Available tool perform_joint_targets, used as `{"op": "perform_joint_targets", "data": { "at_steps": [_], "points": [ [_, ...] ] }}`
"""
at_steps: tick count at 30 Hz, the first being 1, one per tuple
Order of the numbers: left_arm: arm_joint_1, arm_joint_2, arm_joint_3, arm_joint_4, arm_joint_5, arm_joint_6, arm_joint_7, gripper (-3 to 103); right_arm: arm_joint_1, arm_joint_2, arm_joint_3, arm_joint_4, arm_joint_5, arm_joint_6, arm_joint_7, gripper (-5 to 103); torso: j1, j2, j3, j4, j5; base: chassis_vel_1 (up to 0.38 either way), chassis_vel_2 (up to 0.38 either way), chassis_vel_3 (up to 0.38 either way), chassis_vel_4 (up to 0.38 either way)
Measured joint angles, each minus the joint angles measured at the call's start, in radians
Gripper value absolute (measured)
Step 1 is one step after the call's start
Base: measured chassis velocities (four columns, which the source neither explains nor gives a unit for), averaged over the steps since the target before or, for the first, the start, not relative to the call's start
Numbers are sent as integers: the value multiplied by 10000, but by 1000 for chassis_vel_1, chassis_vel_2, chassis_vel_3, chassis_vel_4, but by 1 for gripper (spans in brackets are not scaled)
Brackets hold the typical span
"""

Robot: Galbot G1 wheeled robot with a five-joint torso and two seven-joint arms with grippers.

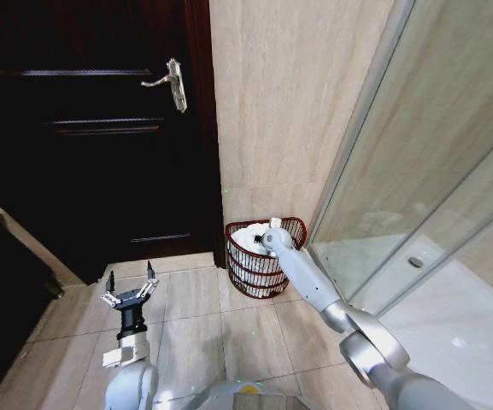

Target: Discard the used towel into the hamper.

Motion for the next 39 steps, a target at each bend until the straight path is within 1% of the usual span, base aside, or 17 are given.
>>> {"op": "perform_joint_targets", "data": {
  "at_steps": [7,8,9,10,11,12,14,15,17,19,23,24,26,28,31,32,39],
  "points": [
    [4,0,12,-51,37,26,12,100,-68,-82,62,122,-200,89,-199,20,1,-1,3,2,2,0,0,0,0],
    [7,0,23,-52,56,30,16,100,-58,-175,43,351,-184,44,-276,17,2,-1,3,1,1,0,0,0,0],
    [6,0,34,-62,79,38,17,100,-36,-247,14,541,-158,4,-297,22,2,-1,3,1,1,0,0,0,0],
    [6,0,34,-62,79,38,17,100,-36,-247,14,541,-158,4,-297,22,2,-1,3,1,1,0,0,0,0],
    [0,0,50,-80,104,51,18,100,-4,-337,-45,794,-91,-15,-268,27,2,-1,4,1,2,0,0,0,0],
    [-7,0,61,-96,121,62,18,100,23,-387,-93,957,-35,-18,-208,27,2,-1,4,2,2,0,0,0,0],
    [-16,0,86,-156,147,112,18,100,70,-557,-239,1315,71,-8,-33,38,2,-1,3,4,1,0,0,0,0],
    [-16,0,86,-156,147,112,18,100,70,-557,-239,1315,71,-8,-33,38,2,-1,3,4,1,0,0,0,0],
    [-11,0,117,-213,164,165,19,100,42,-766,-385,1632,96,19,56,49,2,-1,3,5,2,0,0,0,0],
    [-6,0,129,-235,174,179,18,100,0,-864,-415,1765,133,20,93,49,2,-1,2,4,2,0,0,0,0],
    [58,0,139,-328,231,204,9,100,-317,-1287,-465,2571,650,69,600,71,2,-1,1,1,1,0,0,0,0],
    [58,0,139,-328,231,204,9,100,-317,-1287,-465,2571,650,69,600,71,2,-1,1,1,1,0,0,0,0],
    [117,0,158,-369,282,205,8,100,-487,-1483,-443,3043,945,81,777,82,2,-1,1,2,2,0,0,0,0],
    [134,0,170,-390,293,205,9,100,-533,-1551,-430,3229,968,101,802,82,1,-1,0,1,2,0,0,0,0],
    [214,0,188,-438,313,184,10,100,-611,-1816,-354,3854,1048,148,955,96,1,-1,1,1,2,0,0,0,0],
    [234,0,192,-442,314,169,10,100,-617,-1895,-348,4026,1072,172,993,99,1,-1,0,2,1,0,0,0,0],
    [312,0,186,-584,295,149,12,100,-703,-2434,-235,5394,1186,299,1204,100,1,-1,0,3,1,0,0,0,0]
  ]
}}
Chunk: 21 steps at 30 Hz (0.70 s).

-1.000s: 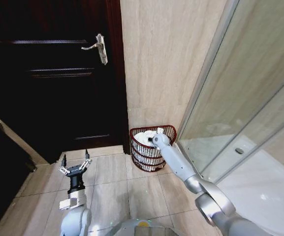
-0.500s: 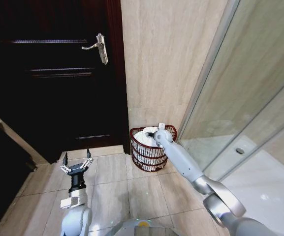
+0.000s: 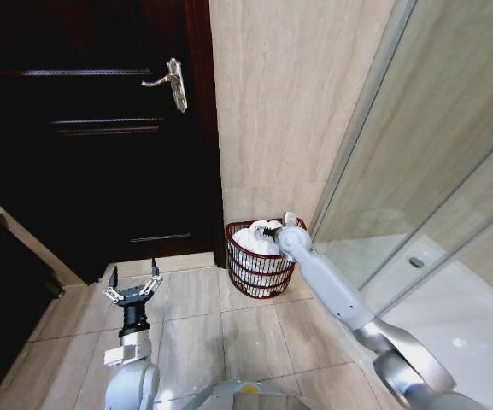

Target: Discard the used towel into the hamper.

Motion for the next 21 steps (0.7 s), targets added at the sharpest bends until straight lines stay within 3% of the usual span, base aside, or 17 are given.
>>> {"op": "perform_joint_targets", "data": {
  "at_steps": [2,4,5,6,7,8,9,10,13,15,17,21],
  "points": [
    [2,0,-15,-62,-10,59,-4,100,-110,-137,93,319,-75,67,-38,100,0,0,0,0,0,0,0,0,0],
    [7,0,-9,-198,-15,309,-23,100,-679,-504,524,1072,-990,383,-1034,100,0,0,0,1,0,0,0,0,0],
    [7,0,-9,-198,-15,309,-23,100,-679,-504,524,1072,-990,383,-1034,100,0,0,0,1,0,0,0,0,0],
    [10,-1,27,-213,14,408,-37,100,-1092,-706,846,1225,-1568,969,-2100,100,-1,0,0,0,1,0,0,0,0],
    [12,1,46,-213,36,439,-35,100,-1286,-772,1015,1266,-1844,1220,-2561,100,0,0,0,-1,0,0,0,0,0],
    [15,0,101,-214,80,499,-36,100,-1961,-942,1549,1376,-2776,1894,-3874,100,0,0,-1,-4,2,0,0,0,0],
    [16,1,132,-214,92,530,-34,100,-2332,-1008,1775,1447,-3226,2229,-4418,100,-1,0,-1,-4,2,0,0,0,0],
    [16,1,132,-214,92,530,-34,100,-2332,-1008,1775,1447,-3226,2229,-4418,100,-1,0,-1,-4,2,0,0,0,0],
    [17,0,217,-113,162,619,-28,100,-4247,-964,2754,1993,-5673,3565,-5594,100,-1,0,0,-5,3,0,0,0,0],
    [14,0,225,-90,184,641,-21,100,-4589,-870,2962,2096,-6192,3808,-5764,100,-1,1,-1,-3,2,0,0,0,0],
    [-6,3,239,12,221,748,-15,100,-6007,-284,3974,2490,-8293,4680,-6506,100,-1,0,-1,-1,6,0,0,0,0],
    [-58,1,218,128,254,795,-19,100,-7288,316,4699,2930,-9365,5193,-6992,100,-1,1,-1,-4,-1,0,0,0,0]
  ]
}}
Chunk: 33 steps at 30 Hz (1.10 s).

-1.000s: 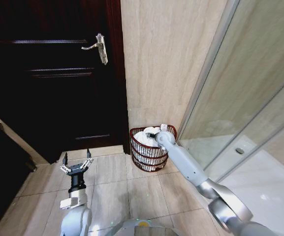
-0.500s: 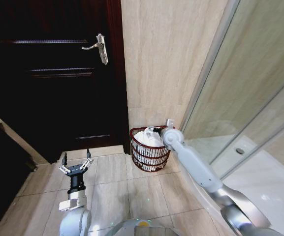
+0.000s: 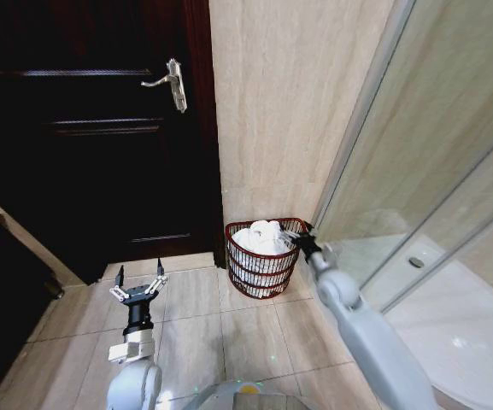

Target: Discard the used towel into the hamper.

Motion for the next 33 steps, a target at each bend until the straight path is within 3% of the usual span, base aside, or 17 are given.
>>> {"op": "perform_joint_targets", "data": {
  "at_steps": [3,5,8,14,16,20,24,28,33],
  "points": [
    [32,0,-40,91,35,-48,-7,100,-1186,764,450,305,-851,795,-103,100,0,0,0,3,-1,0,0,0,0],
    [49,0,-42,96,37,-64,-12,100,-1298,871,505,316,-1020,927,-106,100,0,0,0,3,-1,0,0,0,0],
    [163,0,-49,96,46,-88,6,100,-2139,1531,835,552,-2130,1808,-123,100,0,0,1,5,-1,0,0,0,0],
    [191,0,-192,100,-4,21,203,100,-3153,1931,1094,847,-2440,2393,-324,100,0,0,1,1,0,0,0,0,0],
    [325,0,-215,34,-272,290,626,100,-3303,2011,1349,769,-2428,2684,-403,100,0,0,1,1,-2,0,0,0,0],
    [655,222,-80,-262,-1154,1037,1233,100,-3452,1833,1720,639,-2223,2869,-444,100,0,0,2,6,1,0,0,0,0],
    [775,741,56,-307,-1471,1349,1634,100,-3732,1823,1900,724,-1979,2867,-483,100,0,0,2,3,0,0,0,0,0],
    [659,1373,273,-233,-1837,1663,1652,100,-3959,2001,1938,791,-1972,2874,-483,100,0,0,2,1,-1,0,0,0,0],
    [368,1527,364,-95,-1893,1799,1574,100,-3836,2250,1935,800,-2120,2852,-444,100,1,0,2,3,-1,0,0,0,0]
  ]
}}
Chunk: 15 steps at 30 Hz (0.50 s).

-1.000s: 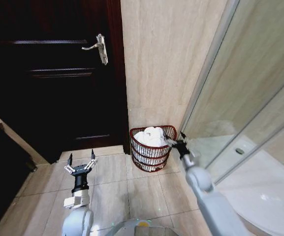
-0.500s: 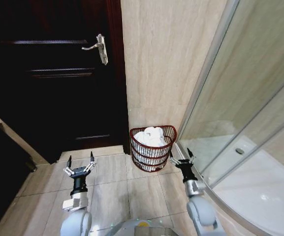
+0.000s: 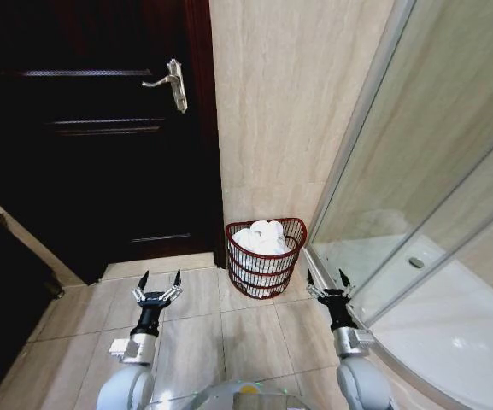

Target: Discard the used towel into the hamper.

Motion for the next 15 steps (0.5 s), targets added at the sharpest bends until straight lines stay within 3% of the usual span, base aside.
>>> {"op": "perform_joint_targets", "data": {
  "at_steps": [15],
  "points": [
    [-143,-332,16,-44,354,7,-74,100,36,14,-49,175,-201,-386,215,100,0,-1,0,0,2,0,0,0,0]
  ]
}}
